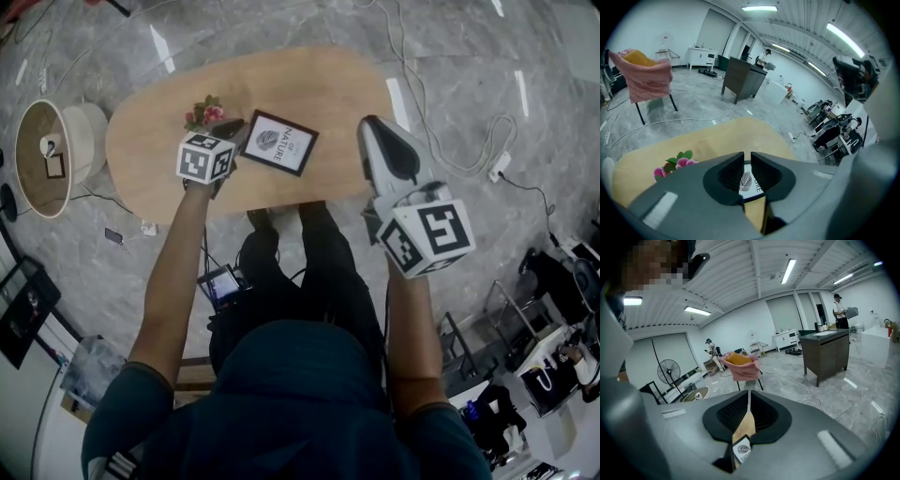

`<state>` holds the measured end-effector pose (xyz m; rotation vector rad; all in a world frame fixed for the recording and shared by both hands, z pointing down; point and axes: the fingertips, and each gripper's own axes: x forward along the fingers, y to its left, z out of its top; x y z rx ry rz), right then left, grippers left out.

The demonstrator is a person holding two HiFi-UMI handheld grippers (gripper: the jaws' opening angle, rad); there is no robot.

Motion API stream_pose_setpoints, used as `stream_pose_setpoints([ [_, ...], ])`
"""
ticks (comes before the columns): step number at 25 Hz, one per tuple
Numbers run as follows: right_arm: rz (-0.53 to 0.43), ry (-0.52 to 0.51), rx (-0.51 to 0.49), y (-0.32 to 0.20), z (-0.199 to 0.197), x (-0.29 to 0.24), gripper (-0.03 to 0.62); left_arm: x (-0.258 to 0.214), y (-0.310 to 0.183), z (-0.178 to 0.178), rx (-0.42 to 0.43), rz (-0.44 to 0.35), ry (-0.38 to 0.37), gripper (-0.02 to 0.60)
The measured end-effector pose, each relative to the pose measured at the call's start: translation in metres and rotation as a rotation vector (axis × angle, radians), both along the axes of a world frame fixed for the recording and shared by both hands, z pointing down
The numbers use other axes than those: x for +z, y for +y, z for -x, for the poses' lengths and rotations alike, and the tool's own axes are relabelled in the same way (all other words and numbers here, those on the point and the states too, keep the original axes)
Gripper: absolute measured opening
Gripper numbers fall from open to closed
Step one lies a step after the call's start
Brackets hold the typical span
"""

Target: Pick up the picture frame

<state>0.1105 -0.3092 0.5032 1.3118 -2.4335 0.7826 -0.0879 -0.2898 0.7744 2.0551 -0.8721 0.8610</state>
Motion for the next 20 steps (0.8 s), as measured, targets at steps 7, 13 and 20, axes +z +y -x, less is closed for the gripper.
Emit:
stream_pose_setpoints([
  [7, 0.033, 0.003, 0.004, 0.004, -0.003, 0.024, 0.012, 0.062, 0.011, 0.009, -0.013, 0.083, -0.089, 0.079],
  [13, 0.060, 0.009, -0.003, 0.005, 0.003, 0.042, 0.012, 0.100, 0.021, 0.018, -0.007, 0.121, -0.157, 0.103],
  [20, 0.088, 0.015, -0.014, 0.008, 0.011, 0.062, 0.012, 0.136, 0.029, 0.016, 0.003, 0.136, -0.205, 0.127],
])
